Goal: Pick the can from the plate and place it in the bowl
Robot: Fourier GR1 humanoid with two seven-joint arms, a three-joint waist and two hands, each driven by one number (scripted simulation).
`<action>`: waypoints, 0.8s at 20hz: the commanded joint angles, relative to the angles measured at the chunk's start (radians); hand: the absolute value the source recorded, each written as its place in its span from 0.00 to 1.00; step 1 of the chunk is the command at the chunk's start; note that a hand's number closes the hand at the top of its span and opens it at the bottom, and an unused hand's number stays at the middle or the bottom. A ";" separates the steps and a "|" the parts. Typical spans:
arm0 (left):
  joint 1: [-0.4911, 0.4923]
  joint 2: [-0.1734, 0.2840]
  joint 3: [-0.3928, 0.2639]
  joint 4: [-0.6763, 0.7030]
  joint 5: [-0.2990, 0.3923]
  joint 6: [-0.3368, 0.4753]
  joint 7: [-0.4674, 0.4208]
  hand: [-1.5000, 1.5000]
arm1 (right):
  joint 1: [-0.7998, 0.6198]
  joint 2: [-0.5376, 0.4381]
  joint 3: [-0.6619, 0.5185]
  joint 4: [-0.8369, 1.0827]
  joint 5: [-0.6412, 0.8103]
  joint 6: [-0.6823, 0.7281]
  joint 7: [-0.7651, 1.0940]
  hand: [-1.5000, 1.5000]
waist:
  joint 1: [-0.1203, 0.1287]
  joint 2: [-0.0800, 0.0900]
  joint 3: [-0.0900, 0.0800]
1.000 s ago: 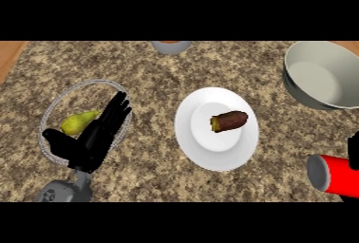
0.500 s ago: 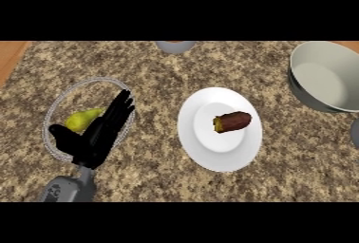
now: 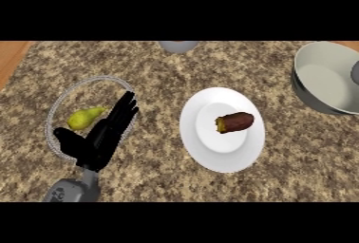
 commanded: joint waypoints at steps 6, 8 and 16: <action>-0.051 -0.015 0.013 0.025 -0.013 -0.019 0.014 0.50 | -0.232 0.063 0.131 0.540 0.244 -0.264 -0.239 1.00 | 0.018 0.007 0.000; -0.038 -0.007 0.032 0.022 0.012 -0.036 0.019 0.50 | -0.262 0.041 0.129 0.669 0.293 -0.319 -0.297 1.00 | 0.028 0.010 0.001; -0.052 -0.006 0.015 0.026 -0.014 -0.054 0.016 0.50 | -0.374 0.070 0.131 1.090 0.384 -0.371 -0.282 1.00 | 0.048 0.018 0.002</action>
